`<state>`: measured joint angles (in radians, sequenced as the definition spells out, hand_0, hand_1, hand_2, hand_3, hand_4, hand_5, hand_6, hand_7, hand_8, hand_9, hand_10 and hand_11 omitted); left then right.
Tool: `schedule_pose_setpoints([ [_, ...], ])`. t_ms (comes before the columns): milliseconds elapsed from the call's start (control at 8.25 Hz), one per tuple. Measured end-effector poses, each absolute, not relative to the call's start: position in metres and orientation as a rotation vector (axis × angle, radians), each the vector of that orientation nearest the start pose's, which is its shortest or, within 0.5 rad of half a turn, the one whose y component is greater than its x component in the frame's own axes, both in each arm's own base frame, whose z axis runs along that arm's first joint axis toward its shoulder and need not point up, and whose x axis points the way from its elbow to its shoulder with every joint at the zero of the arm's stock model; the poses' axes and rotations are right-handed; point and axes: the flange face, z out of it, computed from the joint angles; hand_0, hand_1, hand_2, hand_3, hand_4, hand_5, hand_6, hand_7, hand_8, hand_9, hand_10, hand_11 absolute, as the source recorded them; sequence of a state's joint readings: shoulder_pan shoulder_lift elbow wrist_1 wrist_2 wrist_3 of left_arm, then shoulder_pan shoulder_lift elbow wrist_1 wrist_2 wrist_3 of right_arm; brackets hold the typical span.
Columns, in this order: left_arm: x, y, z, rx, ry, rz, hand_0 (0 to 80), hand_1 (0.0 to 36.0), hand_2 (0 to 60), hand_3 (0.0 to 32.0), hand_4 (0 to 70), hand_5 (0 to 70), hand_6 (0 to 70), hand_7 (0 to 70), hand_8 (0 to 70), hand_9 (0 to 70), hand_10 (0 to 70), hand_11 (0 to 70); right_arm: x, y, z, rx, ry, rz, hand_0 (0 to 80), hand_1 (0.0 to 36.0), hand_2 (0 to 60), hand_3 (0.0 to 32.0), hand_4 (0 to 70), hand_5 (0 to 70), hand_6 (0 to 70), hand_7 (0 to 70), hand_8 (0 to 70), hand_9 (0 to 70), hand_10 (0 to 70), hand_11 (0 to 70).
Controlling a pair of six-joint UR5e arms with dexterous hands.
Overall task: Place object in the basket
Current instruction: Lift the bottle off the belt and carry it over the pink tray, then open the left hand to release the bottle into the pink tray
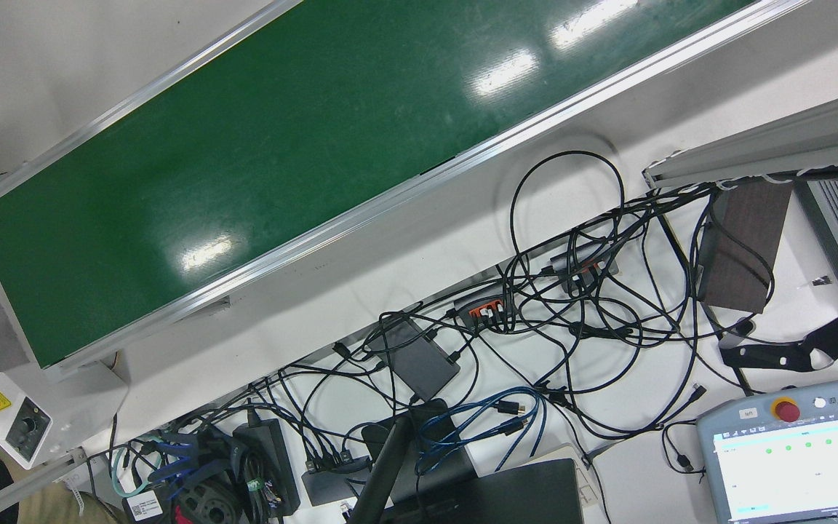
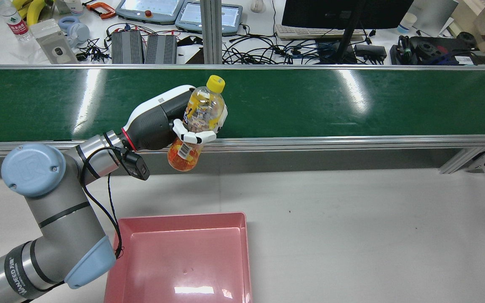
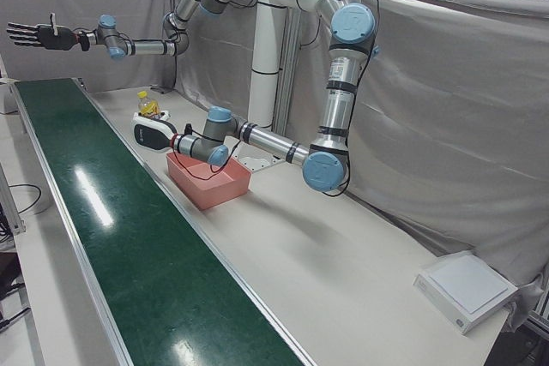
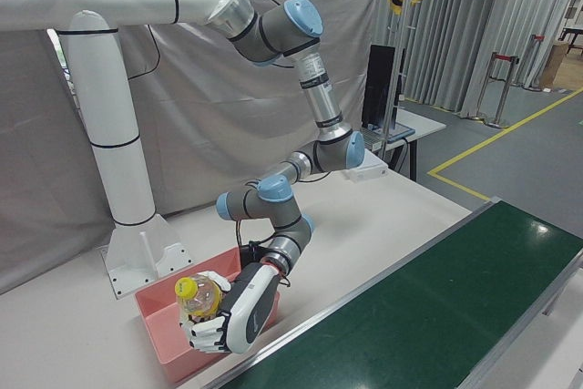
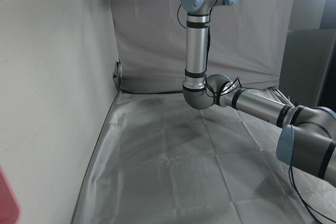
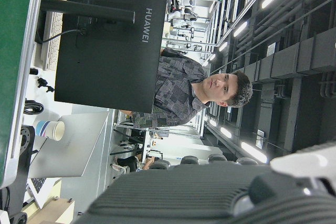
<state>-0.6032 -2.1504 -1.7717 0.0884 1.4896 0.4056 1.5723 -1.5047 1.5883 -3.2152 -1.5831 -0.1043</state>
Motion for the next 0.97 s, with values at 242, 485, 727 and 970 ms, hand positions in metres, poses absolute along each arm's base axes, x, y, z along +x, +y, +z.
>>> schedule_pose_setpoints([
  [242,0.484,-0.449,0.259,-0.673,2.377,-0.896,47.5,9.2,27.6,0.0,54.3,51.8,37.9,56.7,43.4,60.9,50.7,70.0,0.133,-0.519,0.653,-0.107,2.289,-2.265,0.0,0.0,0.0,0.0,0.0,0.0,0.0,0.0,0.0,0.0,0.0,0.0],
  [485,0.499,-0.427,0.261,-0.701,2.369,-0.863,46.8,8.0,1.9,0.0,20.8,31.0,5.1,17.9,16.0,26.4,35.6,51.0,0.133,-0.519,0.652,-0.107,2.289,-2.265,0.0,0.0,0.0,0.0,0.0,0.0,0.0,0.0,0.0,0.0,0.0,0.0],
  [727,0.498,-0.420,0.283,-0.710,2.366,-0.856,46.3,5.9,0.0,0.0,15.3,17.4,0.0,6.3,9.8,14.0,9.8,14.8,0.133,-0.519,0.653,-0.107,2.289,-2.265,0.0,0.0,0.0,0.0,0.0,0.0,0.0,0.0,0.0,0.0,0.0,0.0],
  [970,0.496,-0.417,0.294,-0.722,2.384,-0.844,46.6,3.4,0.0,0.0,12.8,10.1,0.0,4.1,7.5,10.2,5.4,8.4,0.133,-0.519,0.652,-0.107,2.290,-2.265,0.0,0.0,0.0,0.0,0.0,0.0,0.0,0.0,0.0,0.0,0.0,0.0],
])
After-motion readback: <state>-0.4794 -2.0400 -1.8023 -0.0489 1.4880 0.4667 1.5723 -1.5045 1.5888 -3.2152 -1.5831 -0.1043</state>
